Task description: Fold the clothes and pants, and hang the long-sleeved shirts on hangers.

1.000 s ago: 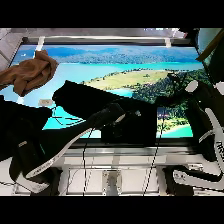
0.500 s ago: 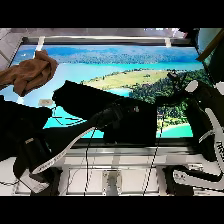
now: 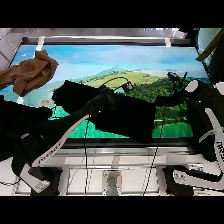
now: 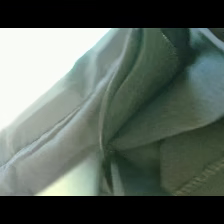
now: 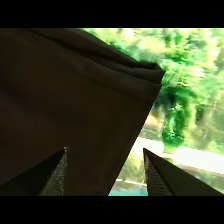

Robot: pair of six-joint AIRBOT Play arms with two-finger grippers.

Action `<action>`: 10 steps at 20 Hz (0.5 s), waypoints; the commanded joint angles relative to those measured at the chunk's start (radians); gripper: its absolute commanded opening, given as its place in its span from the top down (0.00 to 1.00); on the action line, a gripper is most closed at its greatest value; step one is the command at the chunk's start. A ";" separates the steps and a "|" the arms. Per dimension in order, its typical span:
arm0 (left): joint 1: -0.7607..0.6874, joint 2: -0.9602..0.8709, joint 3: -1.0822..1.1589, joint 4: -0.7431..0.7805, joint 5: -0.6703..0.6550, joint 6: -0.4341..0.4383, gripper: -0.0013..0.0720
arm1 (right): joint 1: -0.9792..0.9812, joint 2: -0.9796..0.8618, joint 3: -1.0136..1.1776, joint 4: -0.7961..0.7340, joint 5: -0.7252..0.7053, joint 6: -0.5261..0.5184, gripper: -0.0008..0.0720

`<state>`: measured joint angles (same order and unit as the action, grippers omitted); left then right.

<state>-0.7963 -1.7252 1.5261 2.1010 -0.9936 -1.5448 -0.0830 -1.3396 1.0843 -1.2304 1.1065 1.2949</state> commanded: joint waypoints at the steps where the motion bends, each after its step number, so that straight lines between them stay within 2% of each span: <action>1: 0.030 0.000 0.021 -0.002 -0.004 -0.132 0.02 | 0.000 0.001 0.001 -0.002 0.005 0.001 0.22; 4: 0.044 0.002 0.056 0.027 -0.140 -0.204 0.01 | -0.005 0.001 0.001 -0.066 0.031 -0.002 0.22; 7: 0.072 0.036 0.058 0.072 -0.248 -0.237 0.01 | -0.087 0.002 0.000 -0.142 0.176 -0.094 0.23; 8: 0.090 0.054 0.058 0.072 -0.245 -0.237 0.01 | -0.139 0.009 -0.006 -0.135 0.190 -0.103 0.23; 10: 0.122 0.093 0.058 0.072 -0.206 -0.238 0.01 | -0.260 0.034 -0.067 0.026 0.164 -0.110 0.23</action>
<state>-0.7113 -1.6726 1.5795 2.1567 -1.1828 -1.7565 -0.2230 -1.3251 1.0611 -1.3090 1.2308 1.2236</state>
